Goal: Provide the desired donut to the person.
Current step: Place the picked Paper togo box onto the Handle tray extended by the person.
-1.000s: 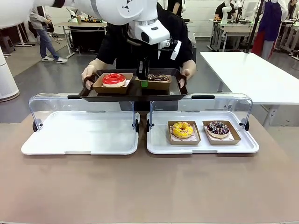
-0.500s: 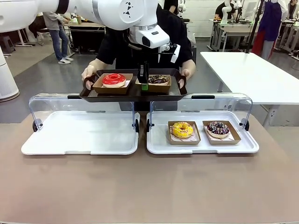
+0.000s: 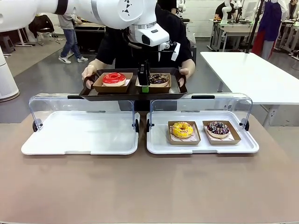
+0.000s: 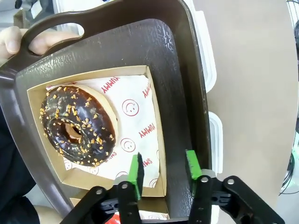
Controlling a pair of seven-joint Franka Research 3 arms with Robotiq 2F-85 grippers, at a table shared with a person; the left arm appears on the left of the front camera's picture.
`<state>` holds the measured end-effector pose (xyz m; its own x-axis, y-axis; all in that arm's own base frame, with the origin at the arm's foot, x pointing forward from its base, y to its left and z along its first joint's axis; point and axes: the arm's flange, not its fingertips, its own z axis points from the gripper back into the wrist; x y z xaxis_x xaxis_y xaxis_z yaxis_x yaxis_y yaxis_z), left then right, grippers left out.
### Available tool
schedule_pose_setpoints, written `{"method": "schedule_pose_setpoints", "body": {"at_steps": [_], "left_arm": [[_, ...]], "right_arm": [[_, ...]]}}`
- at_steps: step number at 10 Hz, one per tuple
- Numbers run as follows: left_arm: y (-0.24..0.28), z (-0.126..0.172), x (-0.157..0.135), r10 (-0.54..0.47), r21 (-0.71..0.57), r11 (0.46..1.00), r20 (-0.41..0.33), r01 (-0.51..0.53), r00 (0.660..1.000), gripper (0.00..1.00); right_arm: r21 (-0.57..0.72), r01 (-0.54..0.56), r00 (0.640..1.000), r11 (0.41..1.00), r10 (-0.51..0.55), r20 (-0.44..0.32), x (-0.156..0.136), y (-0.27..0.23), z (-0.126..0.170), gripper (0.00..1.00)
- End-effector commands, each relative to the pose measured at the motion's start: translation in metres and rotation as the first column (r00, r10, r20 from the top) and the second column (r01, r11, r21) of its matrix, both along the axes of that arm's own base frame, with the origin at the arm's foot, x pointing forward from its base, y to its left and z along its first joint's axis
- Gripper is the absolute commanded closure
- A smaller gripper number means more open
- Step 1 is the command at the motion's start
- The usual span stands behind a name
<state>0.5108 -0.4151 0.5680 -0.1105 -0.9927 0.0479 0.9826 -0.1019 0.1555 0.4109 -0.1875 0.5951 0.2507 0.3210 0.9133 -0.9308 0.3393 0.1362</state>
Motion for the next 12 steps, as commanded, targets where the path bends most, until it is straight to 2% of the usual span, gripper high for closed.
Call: {"method": "schedule_pose_setpoints", "body": {"at_steps": [1,2,6,7,8,10,12], "left_arm": [[0.002,0.007,0.0,0.02,-0.027,0.999,-0.002,-0.02,1.0,0.08],[0.002,0.009,0.0,0.023,-0.03,0.999,0.001,-0.023,1.0,0.0],[0.004,0.014,0.0,0.029,-0.035,0.999,0.007,-0.028,1.0,0.0],[0.008,0.024,-0.005,0.019,-0.038,0.999,-0.015,-0.02,1.0,0.0],[0.018,0.043,-0.018,0.003,-0.036,0.999,-0.058,-0.005,0.998,0.0],[0.064,0.084,-0.055,-0.041,-0.076,0.997,-0.205,0.026,0.978,0.0],[0.12,0.106,-0.094,-0.085,-0.093,0.994,-0.232,0.064,0.969,0.0]], "right_arm": [[0.008,-0.001,1.0,1.0,0.001,0.006,-0.001,0.001,-0.001,0.0],[0.008,-0.001,1.0,1.0,0.001,0.006,-0.001,0.001,-0.001,0.0],[0.008,-0.001,1.0,1.0,0.001,0.006,-0.001,0.001,-0.001,0.0],[0.008,-0.001,1.0,1.0,0.001,0.006,-0.001,0.001,-0.001,0.0],[0.008,-0.001,1.0,1.0,0.001,0.006,-0.001,0.001,-0.001,0.0],[0.008,-0.001,1.0,1.0,0.001,0.006,-0.001,0.001,-0.001,0.0],[0.008,-0.001,1.0,1.0,0.001,0.006,-0.001,0.001,-0.001,0.0]]}}
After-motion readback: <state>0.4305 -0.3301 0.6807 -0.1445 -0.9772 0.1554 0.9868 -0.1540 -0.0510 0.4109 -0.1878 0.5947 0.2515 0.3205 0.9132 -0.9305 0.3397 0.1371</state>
